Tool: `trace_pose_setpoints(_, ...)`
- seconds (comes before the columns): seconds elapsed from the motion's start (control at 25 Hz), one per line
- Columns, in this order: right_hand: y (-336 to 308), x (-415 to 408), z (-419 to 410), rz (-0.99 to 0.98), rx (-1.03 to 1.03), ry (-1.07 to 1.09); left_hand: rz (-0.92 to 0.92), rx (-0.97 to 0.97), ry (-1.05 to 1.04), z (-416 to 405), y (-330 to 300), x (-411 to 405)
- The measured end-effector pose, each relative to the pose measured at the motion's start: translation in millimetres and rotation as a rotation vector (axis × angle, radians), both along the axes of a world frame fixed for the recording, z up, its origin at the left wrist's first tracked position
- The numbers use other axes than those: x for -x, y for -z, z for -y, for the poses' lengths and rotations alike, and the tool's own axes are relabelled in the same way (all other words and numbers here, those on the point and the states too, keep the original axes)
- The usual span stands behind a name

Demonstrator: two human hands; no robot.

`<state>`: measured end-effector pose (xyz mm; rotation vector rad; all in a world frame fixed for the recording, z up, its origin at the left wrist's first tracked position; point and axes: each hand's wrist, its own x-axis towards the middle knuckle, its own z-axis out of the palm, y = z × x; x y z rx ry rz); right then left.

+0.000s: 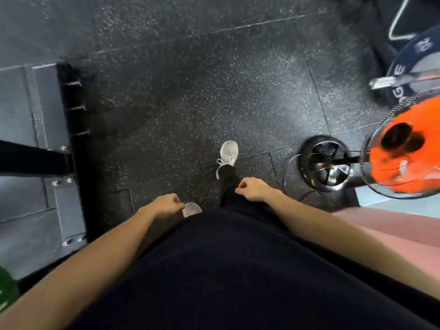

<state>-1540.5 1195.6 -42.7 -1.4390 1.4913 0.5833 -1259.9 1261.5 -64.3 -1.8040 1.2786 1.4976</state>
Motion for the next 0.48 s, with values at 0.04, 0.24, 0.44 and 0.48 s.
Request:
trace_pose_setpoints(0.04,3,6,15,-0.015,-0.02,0.013,-0.007,-0.012,0.041,22,4,6)
trace_pose_setpoints(0.24,11,16,113,0.012,-0.081,0.025,0.023,0.005,0.068,118,3,5)
trace_pose_setpoints(0.44,-11,26,285,0.061,-0.034,0.001,0.037,0.111,-0.129,280,-24,6)
trace_pose_setpoints(0.48,-16,25,316,0.058,-0.032,-0.017,0.024,0.145,-0.172,308,-30,6)
